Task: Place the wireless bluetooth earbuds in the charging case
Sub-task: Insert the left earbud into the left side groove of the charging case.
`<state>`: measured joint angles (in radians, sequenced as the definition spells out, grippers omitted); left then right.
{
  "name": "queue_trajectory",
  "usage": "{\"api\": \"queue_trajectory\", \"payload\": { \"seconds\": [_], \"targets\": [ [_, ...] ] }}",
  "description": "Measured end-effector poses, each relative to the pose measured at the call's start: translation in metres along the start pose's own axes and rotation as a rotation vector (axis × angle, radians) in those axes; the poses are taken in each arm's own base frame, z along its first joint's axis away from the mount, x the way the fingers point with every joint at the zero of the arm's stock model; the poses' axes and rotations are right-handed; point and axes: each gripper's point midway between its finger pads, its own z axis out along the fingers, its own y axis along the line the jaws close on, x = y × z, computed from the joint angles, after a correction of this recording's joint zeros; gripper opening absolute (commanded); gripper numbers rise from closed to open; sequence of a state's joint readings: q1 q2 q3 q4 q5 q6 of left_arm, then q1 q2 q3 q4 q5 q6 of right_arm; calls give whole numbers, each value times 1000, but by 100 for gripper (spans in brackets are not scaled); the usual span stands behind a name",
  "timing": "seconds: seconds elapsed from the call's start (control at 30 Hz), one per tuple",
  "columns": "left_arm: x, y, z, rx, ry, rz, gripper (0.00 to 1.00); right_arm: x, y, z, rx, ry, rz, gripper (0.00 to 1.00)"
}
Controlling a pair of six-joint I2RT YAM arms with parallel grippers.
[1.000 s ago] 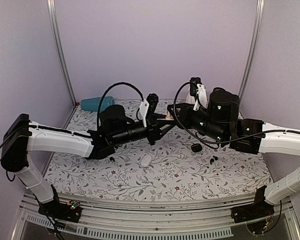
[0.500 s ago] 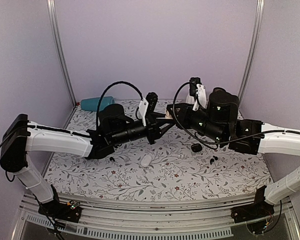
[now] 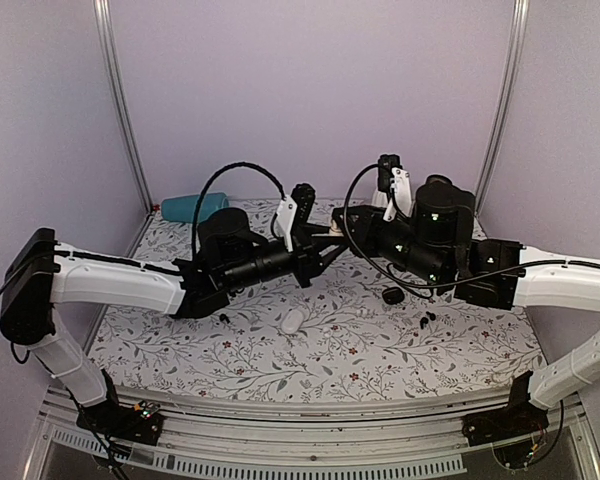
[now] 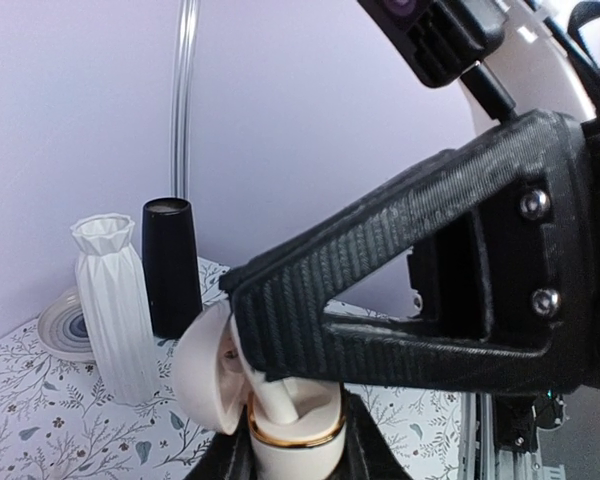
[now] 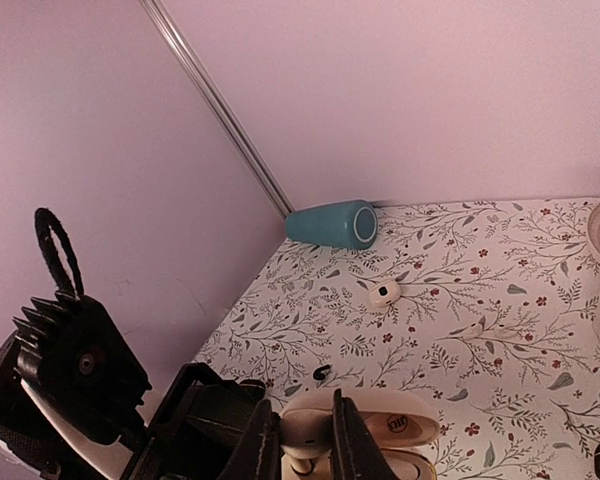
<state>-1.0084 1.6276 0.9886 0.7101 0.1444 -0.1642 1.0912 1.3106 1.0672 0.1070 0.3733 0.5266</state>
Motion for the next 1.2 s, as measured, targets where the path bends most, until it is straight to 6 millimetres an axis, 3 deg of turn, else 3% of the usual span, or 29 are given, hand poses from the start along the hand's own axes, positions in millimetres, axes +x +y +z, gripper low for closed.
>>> {"api": "queue_trajectory", "payload": {
  "seconds": [0.47,0.6,1.2],
  "targets": [
    [-5,2,-3,-19,-4,1,0,-2,2,0,-8,-7,0,18],
    [-6,3,-3,-23,-6,2,0,-1,3,0,-13,-3,-6,26],
    [-10,2,-6,-22,-13,9,0,-6,12,-4,-15,22,-39,43]
  ]
}}
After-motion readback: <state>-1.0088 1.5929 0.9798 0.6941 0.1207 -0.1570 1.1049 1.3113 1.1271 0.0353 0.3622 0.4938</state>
